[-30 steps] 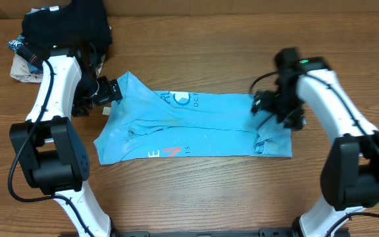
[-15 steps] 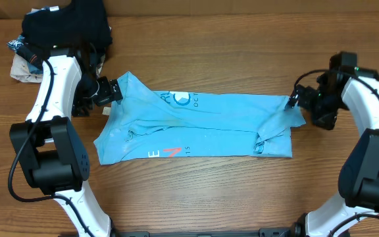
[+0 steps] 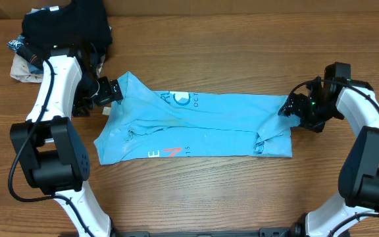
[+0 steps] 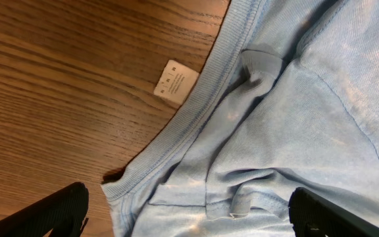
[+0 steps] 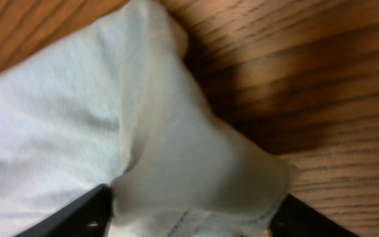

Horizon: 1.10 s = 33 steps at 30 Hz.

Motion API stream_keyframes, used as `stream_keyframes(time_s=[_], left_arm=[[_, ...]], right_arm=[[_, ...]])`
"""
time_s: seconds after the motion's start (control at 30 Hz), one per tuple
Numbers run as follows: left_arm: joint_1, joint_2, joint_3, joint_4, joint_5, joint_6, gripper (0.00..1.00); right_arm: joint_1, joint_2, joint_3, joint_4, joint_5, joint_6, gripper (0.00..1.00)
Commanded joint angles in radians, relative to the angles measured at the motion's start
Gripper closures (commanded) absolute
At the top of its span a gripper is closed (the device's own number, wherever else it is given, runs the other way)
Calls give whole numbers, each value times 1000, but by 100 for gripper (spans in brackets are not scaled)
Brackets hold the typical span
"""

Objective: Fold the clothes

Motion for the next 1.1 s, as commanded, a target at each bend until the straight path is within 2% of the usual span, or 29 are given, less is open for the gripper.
stream_keyframes(time_s=[0.0, 0.07, 0.3, 0.33, 0.53, 0.57, 0.8, 0.83, 0.9, 1.0, 1.07], left_arm=[[-5, 5, 21, -3, 11, -6, 0], [-5, 5, 21, -3, 11, -6, 0], [-5, 5, 21, 2, 11, -6, 0], [-5, 5, 21, 2, 11, -6, 0], [-5, 5, 21, 2, 11, -6, 0], [-5, 5, 21, 2, 11, -6, 0], [-6, 5, 21, 2, 11, -6, 0], [-6, 5, 21, 2, 11, -6, 0], [-7, 5, 21, 2, 11, -6, 0], [-11, 5, 21, 2, 12, -6, 0], [-11, 5, 21, 1, 11, -6, 0]], right_arm=[[-3, 0, -9, 12, -5, -15, 46], [-3, 0, -8, 13, -5, -14, 61], [-2, -1, 61, -70, -74, -7, 95], [0, -1, 83, -92, -90, -7, 96], [15, -1, 166, -180, -214, -7, 96], [30, -1, 167, -181, -293, -7, 96], [117, -1, 167, -174, -364, -7, 84], [135, -1, 167, -170, -364, -7, 82], [171, -1, 167, -158, -364, -7, 67], [233, -1, 167, -124, -364, 18, 50], [275, -1, 167, -92, -363, 39, 48]])
